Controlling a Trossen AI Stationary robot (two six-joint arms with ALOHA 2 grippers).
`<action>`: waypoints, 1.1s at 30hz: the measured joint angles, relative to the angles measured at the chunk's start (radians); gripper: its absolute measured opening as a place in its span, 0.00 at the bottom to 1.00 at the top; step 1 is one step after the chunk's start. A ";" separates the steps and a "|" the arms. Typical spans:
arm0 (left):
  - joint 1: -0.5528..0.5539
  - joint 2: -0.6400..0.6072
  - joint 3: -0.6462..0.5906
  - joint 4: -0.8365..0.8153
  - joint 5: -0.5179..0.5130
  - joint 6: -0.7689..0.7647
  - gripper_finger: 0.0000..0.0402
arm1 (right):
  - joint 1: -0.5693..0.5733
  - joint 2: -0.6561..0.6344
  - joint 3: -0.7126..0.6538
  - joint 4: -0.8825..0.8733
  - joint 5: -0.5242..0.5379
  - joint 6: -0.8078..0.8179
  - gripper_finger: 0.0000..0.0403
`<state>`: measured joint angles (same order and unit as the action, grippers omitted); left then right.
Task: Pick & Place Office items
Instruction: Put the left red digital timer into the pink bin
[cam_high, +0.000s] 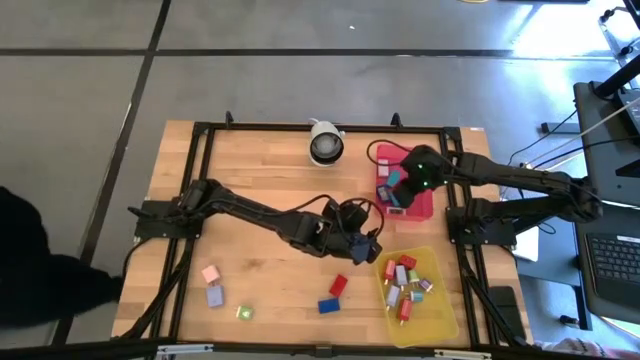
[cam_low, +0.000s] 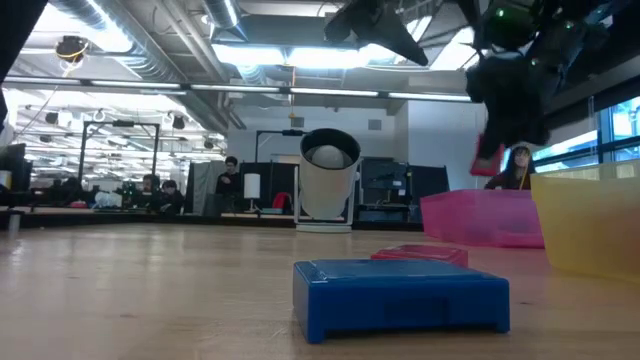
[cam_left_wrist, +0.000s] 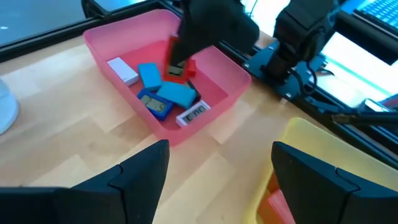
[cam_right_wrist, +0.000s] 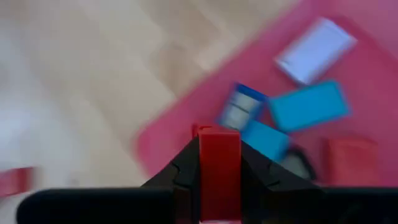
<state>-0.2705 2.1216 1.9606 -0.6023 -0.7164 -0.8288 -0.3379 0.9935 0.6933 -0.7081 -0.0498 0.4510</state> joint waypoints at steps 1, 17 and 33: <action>0.007 0.000 0.000 0.000 0.000 0.000 0.70 | -0.009 0.004 0.000 -0.027 0.026 -0.011 0.16; 0.146 0.000 0.000 -0.035 0.237 0.119 0.70 | -0.084 0.121 0.000 -0.087 0.180 0.039 0.18; 0.222 -0.023 -0.002 -0.325 0.426 0.135 0.67 | -0.098 0.185 0.000 -0.063 0.226 0.038 0.18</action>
<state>-0.0486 2.0984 1.9587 -0.9270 -0.2903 -0.6936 -0.4355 1.1786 0.6933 -0.7713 0.1761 0.4892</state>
